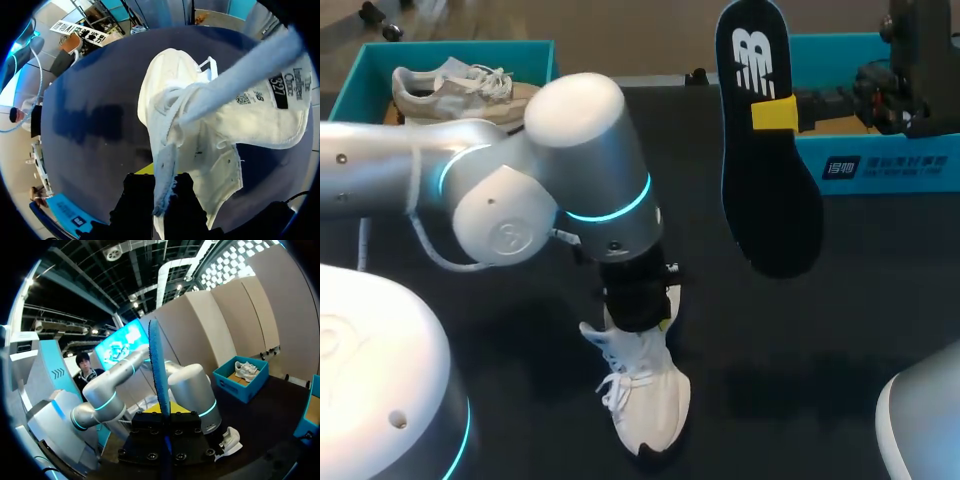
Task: Take the shoe out of the shoebox, open the shoe tongue, remove and reinsert the insole, then place the shoe into the shoebox
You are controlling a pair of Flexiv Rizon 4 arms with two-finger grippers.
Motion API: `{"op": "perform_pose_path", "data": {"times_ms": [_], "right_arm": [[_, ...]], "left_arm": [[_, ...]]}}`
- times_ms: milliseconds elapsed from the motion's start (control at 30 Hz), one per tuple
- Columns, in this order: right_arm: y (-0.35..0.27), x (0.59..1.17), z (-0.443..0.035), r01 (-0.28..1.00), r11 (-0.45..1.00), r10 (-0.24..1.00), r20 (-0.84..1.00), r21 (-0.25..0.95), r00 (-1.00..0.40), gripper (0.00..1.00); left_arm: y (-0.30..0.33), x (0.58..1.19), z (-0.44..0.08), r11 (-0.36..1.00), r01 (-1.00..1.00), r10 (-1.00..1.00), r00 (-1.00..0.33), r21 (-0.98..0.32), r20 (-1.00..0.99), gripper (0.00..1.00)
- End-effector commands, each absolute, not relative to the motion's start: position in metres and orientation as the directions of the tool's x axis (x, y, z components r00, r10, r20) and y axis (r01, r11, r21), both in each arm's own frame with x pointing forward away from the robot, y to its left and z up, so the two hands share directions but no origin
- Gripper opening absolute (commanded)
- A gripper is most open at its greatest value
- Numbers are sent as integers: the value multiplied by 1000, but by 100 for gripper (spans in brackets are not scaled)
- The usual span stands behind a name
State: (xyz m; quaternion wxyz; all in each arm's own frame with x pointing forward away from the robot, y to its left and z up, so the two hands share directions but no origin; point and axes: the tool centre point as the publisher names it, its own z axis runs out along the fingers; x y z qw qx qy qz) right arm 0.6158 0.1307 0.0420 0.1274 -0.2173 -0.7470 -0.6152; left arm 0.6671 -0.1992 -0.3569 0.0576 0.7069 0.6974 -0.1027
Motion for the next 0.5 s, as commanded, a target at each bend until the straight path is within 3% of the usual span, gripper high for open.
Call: {"op": "perform_pose_path", "data": {"times_ms": [33,400,467,500], "right_arm": [[133,619,42,482,153,166,459,863,-873,0],[133,619,42,482,153,166,459,863,-873,0],[133,619,42,482,153,166,459,863,-873,0],[133,619,42,482,153,166,459,863,-873,0]], "left_arm": [[-214,671,-368,-14,998,979,0,-69,-204,0],[-224,679,-381,1,998,980,-14,-67,-200,0],[-227,680,-382,2,998,978,-16,-65,-206,31],[-228,681,-382,3,998,977,-17,-63,-212,38]]}}
